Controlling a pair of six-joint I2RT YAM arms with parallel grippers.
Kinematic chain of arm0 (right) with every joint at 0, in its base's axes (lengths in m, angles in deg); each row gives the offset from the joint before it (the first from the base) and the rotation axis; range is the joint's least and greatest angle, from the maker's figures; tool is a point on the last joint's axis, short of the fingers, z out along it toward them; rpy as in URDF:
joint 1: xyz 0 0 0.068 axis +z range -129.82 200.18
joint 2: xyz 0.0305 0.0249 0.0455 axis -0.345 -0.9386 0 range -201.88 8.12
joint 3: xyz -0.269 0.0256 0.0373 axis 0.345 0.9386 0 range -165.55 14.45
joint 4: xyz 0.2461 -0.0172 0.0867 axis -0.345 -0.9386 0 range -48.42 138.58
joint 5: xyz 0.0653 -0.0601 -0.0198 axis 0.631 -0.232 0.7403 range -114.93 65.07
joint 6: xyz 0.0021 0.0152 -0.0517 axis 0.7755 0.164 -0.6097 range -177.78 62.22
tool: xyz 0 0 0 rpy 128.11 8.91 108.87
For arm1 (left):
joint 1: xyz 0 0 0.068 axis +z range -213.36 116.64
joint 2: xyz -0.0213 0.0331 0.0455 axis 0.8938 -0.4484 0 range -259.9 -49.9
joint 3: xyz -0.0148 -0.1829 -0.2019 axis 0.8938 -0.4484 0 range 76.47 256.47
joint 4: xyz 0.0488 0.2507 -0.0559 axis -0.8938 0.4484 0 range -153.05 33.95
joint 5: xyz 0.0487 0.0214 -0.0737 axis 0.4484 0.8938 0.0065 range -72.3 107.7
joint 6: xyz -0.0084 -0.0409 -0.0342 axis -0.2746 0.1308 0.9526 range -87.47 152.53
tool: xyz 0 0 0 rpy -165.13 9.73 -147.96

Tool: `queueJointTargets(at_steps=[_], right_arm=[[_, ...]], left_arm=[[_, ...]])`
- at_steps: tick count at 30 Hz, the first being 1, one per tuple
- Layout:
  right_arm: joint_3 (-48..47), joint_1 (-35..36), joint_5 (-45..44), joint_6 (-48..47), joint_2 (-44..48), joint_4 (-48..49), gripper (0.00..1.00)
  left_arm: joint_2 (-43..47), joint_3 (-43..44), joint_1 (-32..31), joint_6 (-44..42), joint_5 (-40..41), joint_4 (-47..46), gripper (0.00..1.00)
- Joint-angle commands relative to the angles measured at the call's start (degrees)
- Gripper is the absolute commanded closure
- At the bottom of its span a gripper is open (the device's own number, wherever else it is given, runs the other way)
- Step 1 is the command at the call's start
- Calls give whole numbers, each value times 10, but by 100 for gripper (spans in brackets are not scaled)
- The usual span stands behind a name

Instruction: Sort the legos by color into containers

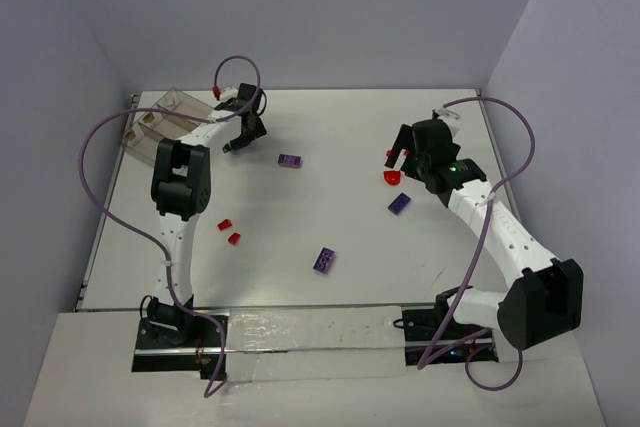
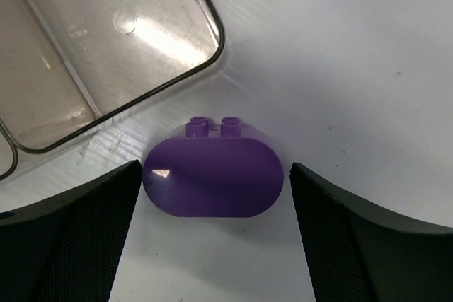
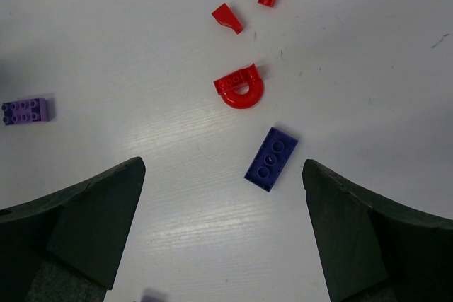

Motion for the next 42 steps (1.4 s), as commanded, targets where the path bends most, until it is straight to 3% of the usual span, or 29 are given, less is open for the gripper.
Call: queueJointTargets(at_steps=[1,5,14,17,20,31,42], right_arm=[[-29,3,-2,-2,-4,-2,0],[-32,3,-1,-1,-5,-4,0],[-31,3,5,5,-4,-7,0],[-28,3,5,7,1,-7,0],[-21,3,0,14,13,-8,0],[10,3,-63,-6,39,-13,0],[17,4,-40,-2,51,0,0]], left_arm=[[0,-3,2,-47,6,-61,10],[8,-14,2,-67,-11,-81,19],[42,-29,2,-85,-40,-88,60],[63,-27,3,-84,-54,-81,62],[112,-31,7,-94,-85,-79,74],[262,-50,46,-133,-144,-39,78],[296,-50,119,-121,-141,-4,77]])
